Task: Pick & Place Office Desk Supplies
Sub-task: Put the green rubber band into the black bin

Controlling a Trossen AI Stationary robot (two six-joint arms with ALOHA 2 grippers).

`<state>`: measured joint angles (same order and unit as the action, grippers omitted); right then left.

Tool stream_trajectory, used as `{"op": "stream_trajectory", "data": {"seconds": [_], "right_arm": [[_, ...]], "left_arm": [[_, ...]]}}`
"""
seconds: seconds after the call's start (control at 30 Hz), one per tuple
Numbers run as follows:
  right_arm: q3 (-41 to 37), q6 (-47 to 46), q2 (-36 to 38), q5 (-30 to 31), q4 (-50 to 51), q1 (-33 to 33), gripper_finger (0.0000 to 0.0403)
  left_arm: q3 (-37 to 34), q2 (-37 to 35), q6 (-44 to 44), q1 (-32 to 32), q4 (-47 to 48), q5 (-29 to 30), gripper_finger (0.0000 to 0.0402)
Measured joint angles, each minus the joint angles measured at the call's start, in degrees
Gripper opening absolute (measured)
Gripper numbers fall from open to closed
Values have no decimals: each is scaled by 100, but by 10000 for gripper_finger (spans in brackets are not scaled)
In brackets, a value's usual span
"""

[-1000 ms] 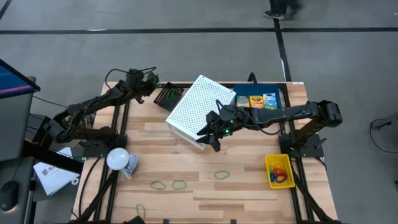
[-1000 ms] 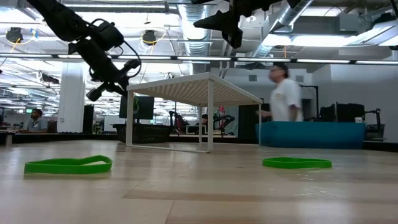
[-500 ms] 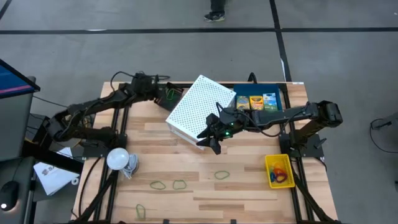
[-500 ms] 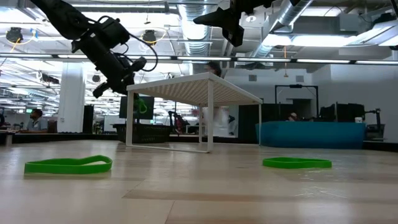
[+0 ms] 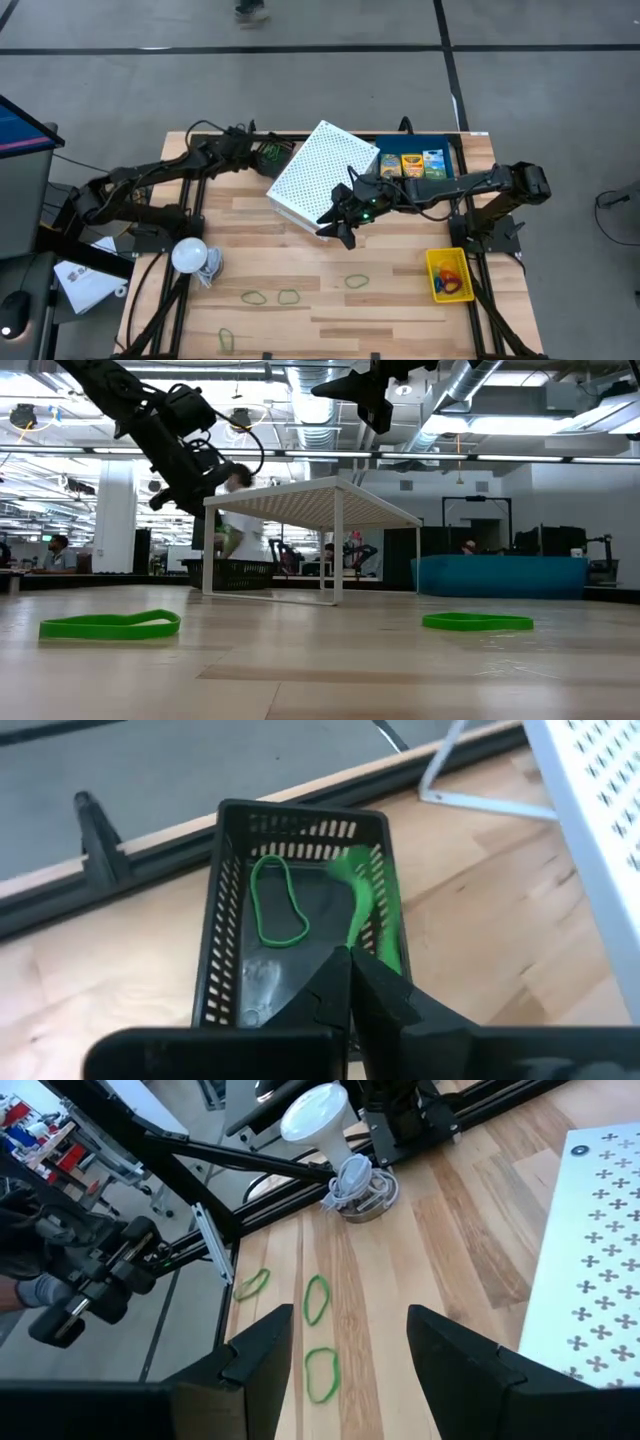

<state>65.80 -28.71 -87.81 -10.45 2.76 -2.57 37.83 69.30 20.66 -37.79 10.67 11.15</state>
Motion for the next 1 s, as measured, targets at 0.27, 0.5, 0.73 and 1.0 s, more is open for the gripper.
{"op": "stream_trajectory", "data": {"seconds": [0.27,0.5,0.73,1.0], "right_arm": [[0,-7,0,1,2,-2,193],[0,-115,0,-1,2,-4,193],[0,-131,0,1,7,-75,193],[0,-133,0,47,7,-79,193]], "left_arm": [[-1,437,-379,12,-70,1,0],[-1,873,-376,14,-349,187,0],[-1,887,-344,-53,-434,547,0],[-1,887,-329,-54,-463,551,0]]}}
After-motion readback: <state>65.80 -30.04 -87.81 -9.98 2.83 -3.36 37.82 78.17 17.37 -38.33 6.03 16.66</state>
